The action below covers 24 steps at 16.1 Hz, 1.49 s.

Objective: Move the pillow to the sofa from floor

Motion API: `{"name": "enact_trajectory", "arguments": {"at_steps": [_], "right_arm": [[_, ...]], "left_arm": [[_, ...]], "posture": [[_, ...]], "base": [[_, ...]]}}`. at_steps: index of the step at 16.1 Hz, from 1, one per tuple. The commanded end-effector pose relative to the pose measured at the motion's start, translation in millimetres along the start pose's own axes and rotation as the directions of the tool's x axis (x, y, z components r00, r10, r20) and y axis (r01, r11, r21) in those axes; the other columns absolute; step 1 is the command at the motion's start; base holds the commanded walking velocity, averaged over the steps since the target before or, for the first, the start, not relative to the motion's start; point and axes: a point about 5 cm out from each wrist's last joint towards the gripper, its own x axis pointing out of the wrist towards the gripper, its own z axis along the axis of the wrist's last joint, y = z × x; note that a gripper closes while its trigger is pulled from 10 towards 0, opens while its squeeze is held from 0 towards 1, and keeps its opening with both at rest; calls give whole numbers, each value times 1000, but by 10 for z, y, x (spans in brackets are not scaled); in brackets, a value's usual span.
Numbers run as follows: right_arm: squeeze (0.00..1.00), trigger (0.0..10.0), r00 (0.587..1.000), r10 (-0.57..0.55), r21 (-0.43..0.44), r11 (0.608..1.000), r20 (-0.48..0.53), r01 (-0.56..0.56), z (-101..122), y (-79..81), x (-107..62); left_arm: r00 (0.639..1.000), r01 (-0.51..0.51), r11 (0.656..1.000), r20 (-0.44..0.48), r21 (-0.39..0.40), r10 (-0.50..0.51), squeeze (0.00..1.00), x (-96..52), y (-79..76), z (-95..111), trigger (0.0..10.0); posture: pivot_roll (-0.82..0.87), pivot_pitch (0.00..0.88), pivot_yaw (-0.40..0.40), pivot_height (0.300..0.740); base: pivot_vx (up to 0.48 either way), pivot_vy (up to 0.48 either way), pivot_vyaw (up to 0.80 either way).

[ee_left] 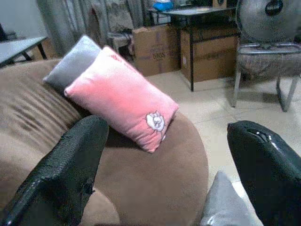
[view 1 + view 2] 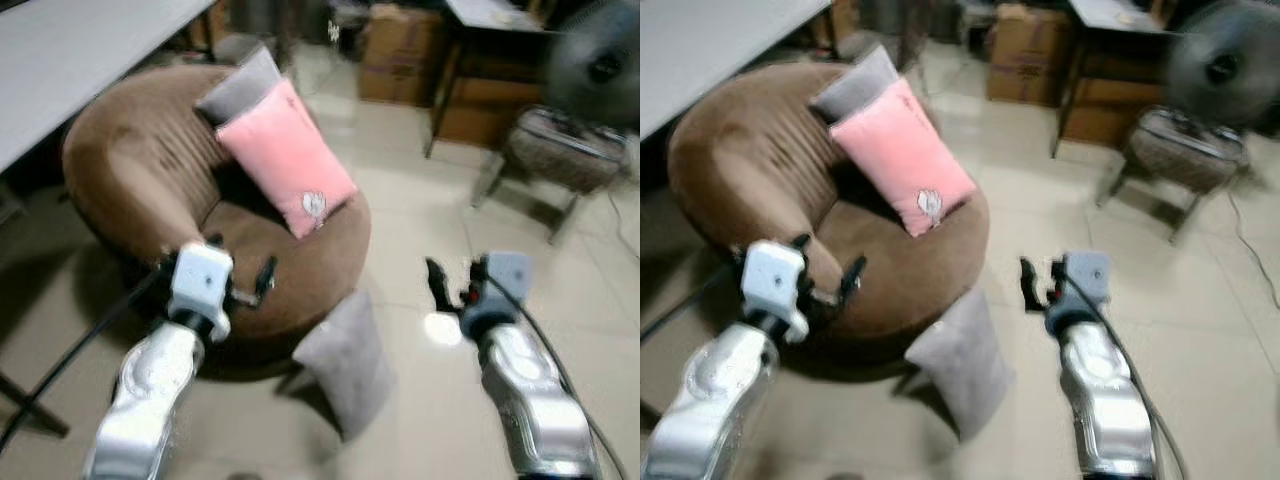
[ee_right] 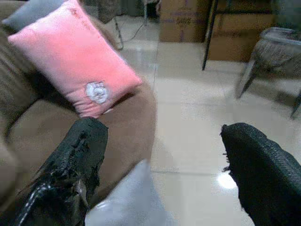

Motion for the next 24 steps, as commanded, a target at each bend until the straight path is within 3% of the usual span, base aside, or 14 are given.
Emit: {"name": "enact_trajectory", "arguments": {"at_steps": [1, 6, 10, 17, 24], "right_arm": [[0, 10000, 1000, -21, -11, 1000, 12, 21, 36, -58, -9], [0, 10000, 1000, -23, -9, 1000, 16, 23, 36, -48, 7], [0, 10000, 1000, -4, -23, 1000, 27, 4, 70, -48, 40], [0, 10000, 998, 60, -60, 997, 35, -58, 95, 11, 66], [0, 10000, 998, 44, -110, 993, 46, -39, 81, -27, 56]], "left_arm": [[1000, 10, 1000, 7, -1, -10, 0, 25, -17, 17, 10000], [999, -10, 998, 53, 57, 6, 0, 32, -1, 67, 10000], [994, -88, 996, 61, 16, 87, 0, 7, 32, 62, 10000], [994, -99, 995, 56, 28, 97, 0, 6, 35, 30, 10000], [991, -119, 992, 57, 29, 118, 0, 20, 59, 29, 10000]], "posture": [[125, 0, -42, 740], [132, 0, -51, 740], [135, 0, -63, 740], [134, 0, -73, 740], [129, 0, -70, 740]], "base": [[0, 420, -788], [0, 69, -756], [0, -120, 0], [0, 0, 0], [258, 0, 0]]}}
